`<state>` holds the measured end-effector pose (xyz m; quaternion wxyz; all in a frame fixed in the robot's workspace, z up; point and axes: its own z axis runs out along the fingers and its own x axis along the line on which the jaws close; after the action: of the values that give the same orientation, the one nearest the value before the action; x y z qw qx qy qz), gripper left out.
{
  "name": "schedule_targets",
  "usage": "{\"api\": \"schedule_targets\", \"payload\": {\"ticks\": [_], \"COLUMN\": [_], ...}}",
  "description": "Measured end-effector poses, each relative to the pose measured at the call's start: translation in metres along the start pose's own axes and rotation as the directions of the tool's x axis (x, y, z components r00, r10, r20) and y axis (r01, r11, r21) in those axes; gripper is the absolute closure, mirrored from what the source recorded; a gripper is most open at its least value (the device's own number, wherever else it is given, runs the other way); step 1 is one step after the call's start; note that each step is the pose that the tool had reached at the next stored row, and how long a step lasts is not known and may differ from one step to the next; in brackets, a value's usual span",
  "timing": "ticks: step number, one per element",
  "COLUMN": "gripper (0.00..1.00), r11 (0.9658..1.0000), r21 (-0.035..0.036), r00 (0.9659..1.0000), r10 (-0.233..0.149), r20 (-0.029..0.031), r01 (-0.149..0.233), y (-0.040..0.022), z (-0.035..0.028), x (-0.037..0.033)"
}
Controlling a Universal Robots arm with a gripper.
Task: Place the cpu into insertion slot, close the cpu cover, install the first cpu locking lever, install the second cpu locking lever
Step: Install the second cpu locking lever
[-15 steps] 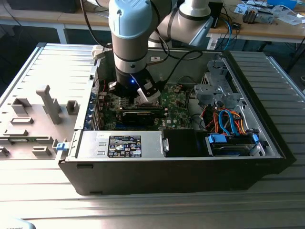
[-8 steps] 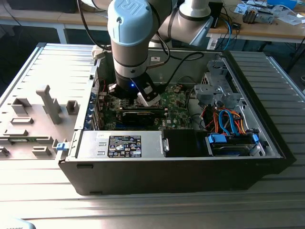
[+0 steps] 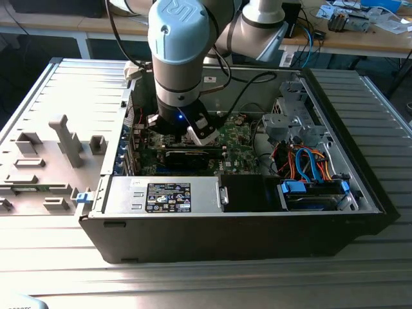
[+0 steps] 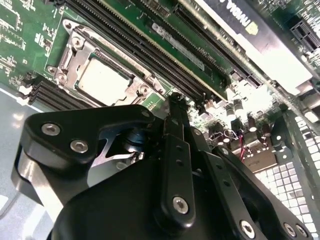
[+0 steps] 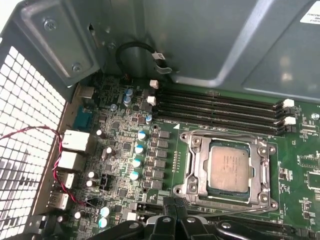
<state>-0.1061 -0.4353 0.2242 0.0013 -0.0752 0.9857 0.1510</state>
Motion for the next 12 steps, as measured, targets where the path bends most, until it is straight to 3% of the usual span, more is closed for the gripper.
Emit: {"api": "schedule_targets", "payload": {"ticks": [3, 7, 12], "gripper": [0.89, 0.89, 0.89], "r11": [1.0, 0.9999, 0.9999], "r21": [-0.0047, -0.0126, -0.0147], "r00": [1.0, 1.0, 0.9999], "r10": [0.002, 0.003, 0.004], "r20": [-0.0069, -0.0095, -0.012], "r01": [-0.002, -0.003, -0.004], "y": [-0.0015, -0.0026, -0.0053], "z": [0.0032, 0.0069, 0.0154], "x": [-0.0006, -0.0005, -0.0002]}}
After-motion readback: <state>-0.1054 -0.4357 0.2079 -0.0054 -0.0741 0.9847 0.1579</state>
